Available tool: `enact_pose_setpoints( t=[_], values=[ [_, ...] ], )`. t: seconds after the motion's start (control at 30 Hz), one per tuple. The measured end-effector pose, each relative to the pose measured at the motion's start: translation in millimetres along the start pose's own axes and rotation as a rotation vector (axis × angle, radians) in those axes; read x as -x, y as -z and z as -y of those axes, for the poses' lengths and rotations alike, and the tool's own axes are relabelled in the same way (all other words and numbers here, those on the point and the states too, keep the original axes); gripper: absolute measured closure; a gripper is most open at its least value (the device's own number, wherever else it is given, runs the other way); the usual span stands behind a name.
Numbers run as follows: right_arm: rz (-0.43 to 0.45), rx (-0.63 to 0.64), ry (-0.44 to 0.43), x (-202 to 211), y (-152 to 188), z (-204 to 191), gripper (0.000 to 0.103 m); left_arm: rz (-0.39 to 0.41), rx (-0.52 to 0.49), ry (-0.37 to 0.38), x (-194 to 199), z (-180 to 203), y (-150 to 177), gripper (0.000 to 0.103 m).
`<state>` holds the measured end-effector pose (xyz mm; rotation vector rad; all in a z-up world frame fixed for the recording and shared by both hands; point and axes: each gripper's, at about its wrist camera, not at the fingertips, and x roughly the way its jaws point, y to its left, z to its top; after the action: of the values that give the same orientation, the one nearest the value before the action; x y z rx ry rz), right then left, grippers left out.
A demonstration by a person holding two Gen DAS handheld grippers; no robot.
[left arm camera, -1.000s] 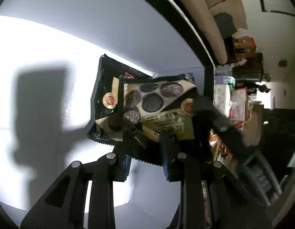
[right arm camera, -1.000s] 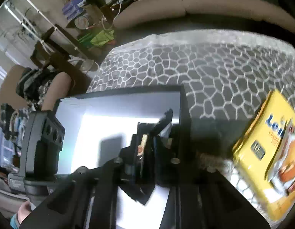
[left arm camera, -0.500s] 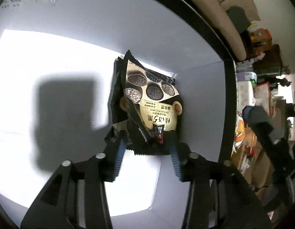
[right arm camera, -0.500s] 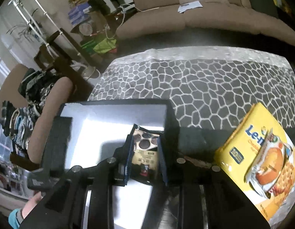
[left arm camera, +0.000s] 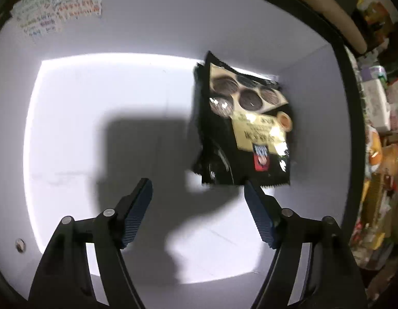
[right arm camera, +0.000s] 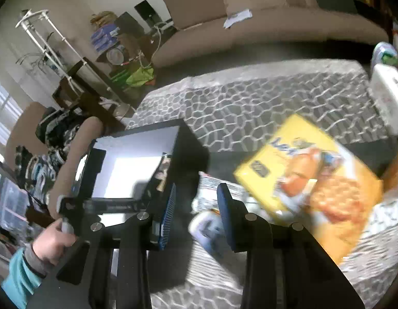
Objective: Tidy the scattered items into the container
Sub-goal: 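Lower the bag into the white-lined box and open the left gripper, then move the left gripper back over the table toward the yellow Le-mond pack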
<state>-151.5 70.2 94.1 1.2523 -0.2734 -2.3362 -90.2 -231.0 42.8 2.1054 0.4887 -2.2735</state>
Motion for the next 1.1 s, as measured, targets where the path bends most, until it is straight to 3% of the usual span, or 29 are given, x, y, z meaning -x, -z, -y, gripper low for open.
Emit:
enact_pose_setpoints(
  t=[0.07,0.13,0.2,0.27,0.37,0.4,0.43,0.53,0.77,0.83,1.03,1.1],
  values=[
    [0.018,0.006,0.014,19,5,9,0.062,0.033,-0.003,0.000,13,5,6,0.032],
    [0.033,-0.003,0.021,36,8,24,0.054,0.105,-0.008,0.072,39,13,18,0.031],
    [0.057,-0.024,0.035,52,13,42,0.053,0.169,-0.027,0.187,67,25,34,0.022],
    [0.060,-0.060,0.040,60,18,59,0.052,0.215,-0.074,0.278,88,38,54,0.004],
    [0.054,-0.103,0.044,64,30,80,0.049,0.257,-0.150,0.360,108,66,76,0.003],
    [0.056,-0.114,0.050,65,35,85,0.042,0.268,-0.172,0.378,113,60,98,0.003],
    [0.055,-0.126,0.044,66,42,90,0.035,0.278,-0.193,0.379,114,74,99,0.003],
    [0.046,-0.167,0.014,68,63,105,0.035,0.322,-0.292,0.331,104,107,125,0.002],
    [0.035,-0.235,-0.039,75,116,138,0.035,0.324,-0.425,0.205,55,169,171,0.002],
    [0.037,-0.261,-0.047,77,127,147,0.035,0.341,-0.457,0.130,34,186,176,0.002],
    [0.038,-0.330,-0.047,79,155,180,0.033,0.498,-0.493,-0.155,5,213,182,0.002],
    [0.044,-0.332,-0.036,77,160,186,0.033,0.517,-0.496,-0.205,-5,217,179,0.002]
  ],
)
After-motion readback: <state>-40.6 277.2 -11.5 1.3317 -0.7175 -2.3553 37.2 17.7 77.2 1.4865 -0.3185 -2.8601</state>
